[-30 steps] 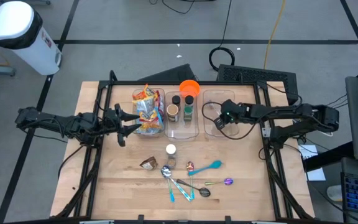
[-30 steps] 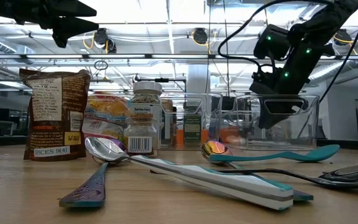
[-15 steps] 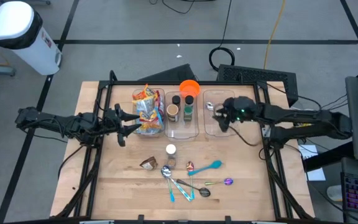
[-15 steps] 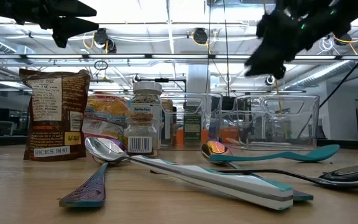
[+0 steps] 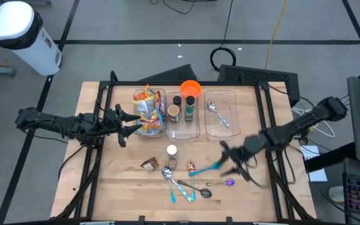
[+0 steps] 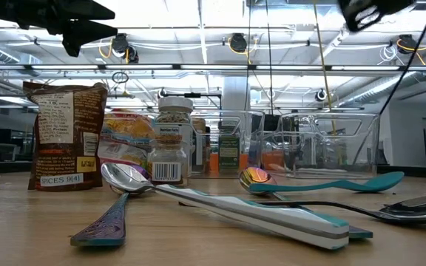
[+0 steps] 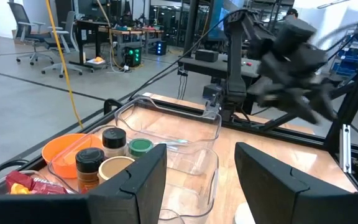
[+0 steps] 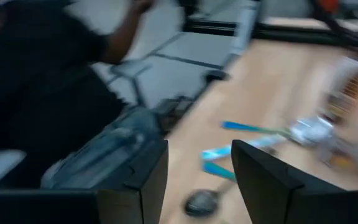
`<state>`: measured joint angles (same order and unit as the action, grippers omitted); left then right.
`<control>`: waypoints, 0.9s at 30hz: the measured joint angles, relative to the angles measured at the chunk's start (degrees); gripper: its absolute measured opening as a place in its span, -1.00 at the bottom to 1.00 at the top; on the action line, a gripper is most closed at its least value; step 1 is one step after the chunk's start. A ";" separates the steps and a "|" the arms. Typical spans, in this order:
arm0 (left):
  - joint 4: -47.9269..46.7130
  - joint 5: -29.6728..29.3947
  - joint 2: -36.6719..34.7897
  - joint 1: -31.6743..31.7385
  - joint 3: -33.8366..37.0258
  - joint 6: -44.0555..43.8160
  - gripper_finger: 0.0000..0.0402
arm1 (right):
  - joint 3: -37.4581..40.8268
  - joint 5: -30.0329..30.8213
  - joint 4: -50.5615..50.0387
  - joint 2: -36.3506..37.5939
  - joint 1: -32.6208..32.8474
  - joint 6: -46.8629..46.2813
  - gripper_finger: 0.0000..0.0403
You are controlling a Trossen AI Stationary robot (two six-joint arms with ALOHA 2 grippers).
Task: Pick & Place Food Item
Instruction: Put the blue baby spoon into the right transparent bin
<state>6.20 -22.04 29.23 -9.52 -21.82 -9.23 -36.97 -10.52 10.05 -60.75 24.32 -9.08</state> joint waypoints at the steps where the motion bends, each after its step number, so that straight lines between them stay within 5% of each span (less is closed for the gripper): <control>1: 0.00 -0.02 0.00 0.00 0.00 0.02 -0.01 | 0.00 0.00 1.93 -1.32 2.14 1.64 -0.17; 10: 0.00 0.00 -0.01 0.00 0.00 0.00 -0.01 | 0.00 0.94 14.67 -11.62 14.11 8.30 -0.17; 18: -0.02 0.00 0.00 0.00 0.00 -0.03 -0.01 | 0.02 30.75 -15.82 -11.99 12.97 -15.87 -0.17; 21: -0.02 0.00 -0.02 0.00 0.00 -0.03 -0.01 | 0.06 34.95 -24.41 -12.16 11.71 -20.82 -0.17; 27: -0.02 0.00 0.00 0.00 0.00 -0.03 -0.01 | 0.06 35.92 -26.19 -12.54 10.15 -25.47 -0.17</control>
<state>6.18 -22.04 29.23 -9.52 -21.82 -9.26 -36.91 25.40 -16.13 -73.28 34.46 -34.55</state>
